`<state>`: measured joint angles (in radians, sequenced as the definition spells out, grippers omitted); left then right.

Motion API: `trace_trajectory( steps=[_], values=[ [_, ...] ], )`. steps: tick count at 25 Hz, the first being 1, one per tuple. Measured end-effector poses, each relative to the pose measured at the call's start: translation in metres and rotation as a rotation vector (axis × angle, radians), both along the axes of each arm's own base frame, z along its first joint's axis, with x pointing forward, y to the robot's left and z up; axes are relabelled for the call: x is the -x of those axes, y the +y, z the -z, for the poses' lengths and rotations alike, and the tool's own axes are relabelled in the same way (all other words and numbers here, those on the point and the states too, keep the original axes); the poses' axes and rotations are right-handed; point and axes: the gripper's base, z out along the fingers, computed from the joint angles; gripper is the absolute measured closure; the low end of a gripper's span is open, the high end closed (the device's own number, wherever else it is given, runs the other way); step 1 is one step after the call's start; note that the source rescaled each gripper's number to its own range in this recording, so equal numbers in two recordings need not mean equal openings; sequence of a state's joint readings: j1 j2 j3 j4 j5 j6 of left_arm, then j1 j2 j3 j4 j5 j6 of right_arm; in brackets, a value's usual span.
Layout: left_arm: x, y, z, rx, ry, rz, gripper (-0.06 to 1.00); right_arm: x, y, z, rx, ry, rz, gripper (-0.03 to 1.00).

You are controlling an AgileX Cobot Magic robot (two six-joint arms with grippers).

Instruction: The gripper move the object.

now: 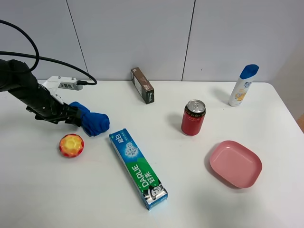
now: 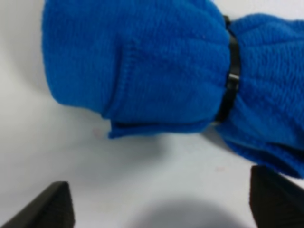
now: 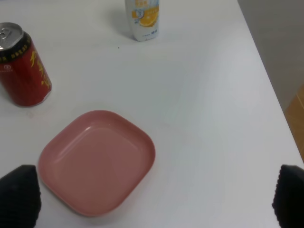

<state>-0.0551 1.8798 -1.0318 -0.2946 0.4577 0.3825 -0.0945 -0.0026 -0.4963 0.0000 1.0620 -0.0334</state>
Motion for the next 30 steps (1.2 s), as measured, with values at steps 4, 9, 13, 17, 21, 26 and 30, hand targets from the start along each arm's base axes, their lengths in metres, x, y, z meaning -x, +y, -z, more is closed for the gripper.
trace_trajectory(
  steps=[4, 9, 13, 17, 21, 26, 30],
  values=[
    [-0.006, 0.002, -0.008, -0.011, -0.097, -0.018, 0.03, 0.0, 0.0, 0.0, 0.0, 0.0, 0.0, -0.03],
    [-0.014, 0.006, -0.061, -0.028, -0.393, -0.06, -0.04, 0.0, 0.0, 0.0, 0.0, 0.0, 0.0, -0.03],
    [-0.001, 0.011, -0.137, -0.031, -0.725, -0.103, -0.04, 0.0, 0.0, 0.0, 0.0, 0.0, 0.0, -0.03],
    [0.038, 0.015, -0.216, -0.009, -1.019, -0.14, -0.04, 0.0, 0.0, 0.0, 0.0, 0.0, 0.0, -0.03],
    [0.091, 0.014, -0.262, 0.047, -1.08, -0.126, -0.04, 0.0, 0.0, 0.0, 0.0, 0.0, 0.0, -0.03],
    [0.156, 0.015, -0.274, 0.016, -0.909, -0.027, -0.04, 0.0, 0.0, 0.0, 0.0, 0.0, 0.0, -0.03],
    [0.211, 0.025, -0.275, -0.1, -0.782, -0.012, -0.04, 0.0, 0.0, 0.0, 0.0, 0.0, 0.0, -0.03]
  ],
)
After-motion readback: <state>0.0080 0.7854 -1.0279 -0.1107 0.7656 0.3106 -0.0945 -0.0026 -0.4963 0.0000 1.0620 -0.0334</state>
